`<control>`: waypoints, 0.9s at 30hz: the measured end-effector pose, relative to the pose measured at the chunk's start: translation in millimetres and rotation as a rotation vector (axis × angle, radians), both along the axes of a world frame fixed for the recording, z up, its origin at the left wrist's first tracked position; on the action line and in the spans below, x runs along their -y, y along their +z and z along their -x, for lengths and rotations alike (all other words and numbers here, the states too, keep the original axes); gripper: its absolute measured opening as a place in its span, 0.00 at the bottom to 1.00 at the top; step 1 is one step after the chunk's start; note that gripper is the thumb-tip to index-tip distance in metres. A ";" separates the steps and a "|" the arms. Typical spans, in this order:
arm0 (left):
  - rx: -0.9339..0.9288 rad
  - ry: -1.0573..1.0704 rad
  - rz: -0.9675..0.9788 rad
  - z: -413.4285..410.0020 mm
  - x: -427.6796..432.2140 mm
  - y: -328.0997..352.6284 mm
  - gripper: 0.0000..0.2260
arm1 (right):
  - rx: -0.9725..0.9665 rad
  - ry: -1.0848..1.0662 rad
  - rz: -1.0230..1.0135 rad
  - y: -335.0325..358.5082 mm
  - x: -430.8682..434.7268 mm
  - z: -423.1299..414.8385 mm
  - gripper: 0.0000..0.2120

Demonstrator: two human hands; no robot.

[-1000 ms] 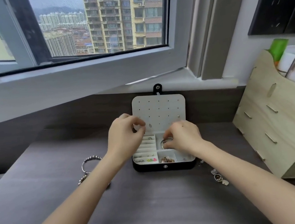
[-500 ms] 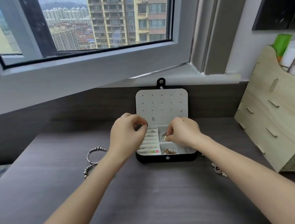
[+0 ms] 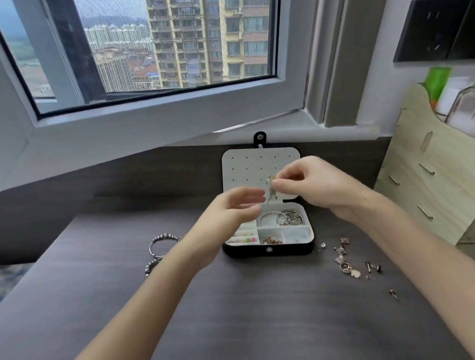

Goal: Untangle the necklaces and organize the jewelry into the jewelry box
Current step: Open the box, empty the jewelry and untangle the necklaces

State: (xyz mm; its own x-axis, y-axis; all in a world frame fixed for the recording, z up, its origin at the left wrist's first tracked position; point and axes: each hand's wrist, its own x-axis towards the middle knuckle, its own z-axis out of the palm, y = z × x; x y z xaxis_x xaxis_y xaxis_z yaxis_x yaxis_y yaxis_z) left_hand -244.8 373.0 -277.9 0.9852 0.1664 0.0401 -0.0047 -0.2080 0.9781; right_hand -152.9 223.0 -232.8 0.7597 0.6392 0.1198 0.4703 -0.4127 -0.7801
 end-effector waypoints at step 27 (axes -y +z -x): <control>-0.289 0.159 -0.393 135.4 15.2 -50.3 0.04 | -0.343 -0.058 -0.037 -98.5 7.0 132.6 0.03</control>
